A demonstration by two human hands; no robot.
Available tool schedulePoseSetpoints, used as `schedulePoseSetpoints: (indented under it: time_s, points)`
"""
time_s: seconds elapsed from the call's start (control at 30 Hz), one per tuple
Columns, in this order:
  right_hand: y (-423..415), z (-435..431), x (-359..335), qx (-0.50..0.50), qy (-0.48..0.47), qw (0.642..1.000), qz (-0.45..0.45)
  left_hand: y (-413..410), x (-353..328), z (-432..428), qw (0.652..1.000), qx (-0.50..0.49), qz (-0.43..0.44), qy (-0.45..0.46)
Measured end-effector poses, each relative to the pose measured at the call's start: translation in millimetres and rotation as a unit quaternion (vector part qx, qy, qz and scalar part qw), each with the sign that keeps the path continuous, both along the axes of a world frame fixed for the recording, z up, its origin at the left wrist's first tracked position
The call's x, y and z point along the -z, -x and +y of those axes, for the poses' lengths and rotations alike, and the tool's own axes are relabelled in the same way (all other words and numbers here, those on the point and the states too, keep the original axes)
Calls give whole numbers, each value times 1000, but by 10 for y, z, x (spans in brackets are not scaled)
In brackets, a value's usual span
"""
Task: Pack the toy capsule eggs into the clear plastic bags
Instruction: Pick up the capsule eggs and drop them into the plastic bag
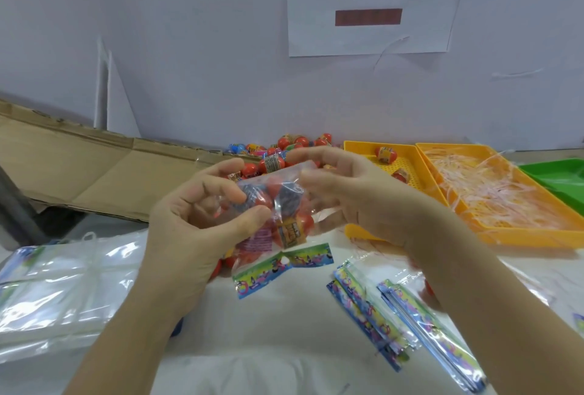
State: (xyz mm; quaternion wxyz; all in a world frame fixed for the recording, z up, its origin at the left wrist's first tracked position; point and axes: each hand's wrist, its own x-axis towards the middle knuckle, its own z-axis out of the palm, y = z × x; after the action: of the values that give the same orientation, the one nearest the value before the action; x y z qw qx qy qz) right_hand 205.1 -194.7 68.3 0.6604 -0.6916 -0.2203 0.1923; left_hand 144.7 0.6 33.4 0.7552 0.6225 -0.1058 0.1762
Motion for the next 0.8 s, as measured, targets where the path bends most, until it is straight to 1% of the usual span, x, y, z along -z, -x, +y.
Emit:
schedulePoseSetpoints:
  time_s: [0.03,0.1,0.27,0.33,0.4,0.47,0.53,0.6,0.63,0.73,0.77,0.8]
  points:
    - [19,7,8,-12,6,1000,-22,-2,-5,-3,1000,-3,-5,0]
    - [32,1,13,-19,-11,999,-31,-2,-19,-1,1000,-5,-10,5]
    - [-18,-65,12,-40,-76,996,5,15,-58,16,1000,8,13,24]
    - [-31,-78,24,-50,-102,993,10,14,-64,19,999,31,21,37]
    - [-40,-79,40,-50,-135,989,19,16,-78,39,996,74,16,53]
    - [-55,-88,58,-38,-173,984,28,0,-82,65,988,125,-1,93]
    - [-71,-113,61,-34,-198,979,30,-34,-78,84,983,128,-7,133]
    - [-92,-136,55,-28,-196,980,20,-78,-56,117,982,107,13,156]
    - [-95,-141,47,-24,-188,982,12,-90,-46,132,982,110,35,151]
    - [-98,-136,34,-13,-160,987,-10,-78,-53,148,975,168,83,119]
    - [-94,-128,32,-14,-155,988,-13,-66,-55,132,979,153,89,104]
    - [-92,-123,36,-13,-153,988,-15,-61,-64,109,985,118,92,91]
